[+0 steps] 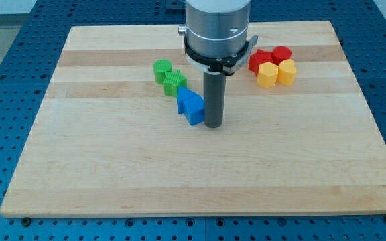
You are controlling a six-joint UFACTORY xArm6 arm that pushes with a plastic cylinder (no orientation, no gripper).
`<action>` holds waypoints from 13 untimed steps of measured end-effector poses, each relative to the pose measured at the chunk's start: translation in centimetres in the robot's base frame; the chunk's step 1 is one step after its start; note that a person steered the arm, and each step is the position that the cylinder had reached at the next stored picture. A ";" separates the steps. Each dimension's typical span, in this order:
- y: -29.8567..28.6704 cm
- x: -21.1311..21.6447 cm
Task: Place yellow heart right to the red circle
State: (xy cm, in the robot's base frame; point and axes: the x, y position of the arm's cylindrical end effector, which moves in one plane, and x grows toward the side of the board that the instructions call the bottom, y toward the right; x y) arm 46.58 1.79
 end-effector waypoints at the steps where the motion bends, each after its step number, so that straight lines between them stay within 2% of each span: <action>1: 0.0 -0.2; 3: 0.4 -0.2; 8: 9.0 -0.4; 10: 12.1 -2.7; 13: 13.0 -7.7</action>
State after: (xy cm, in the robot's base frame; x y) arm 38.87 14.80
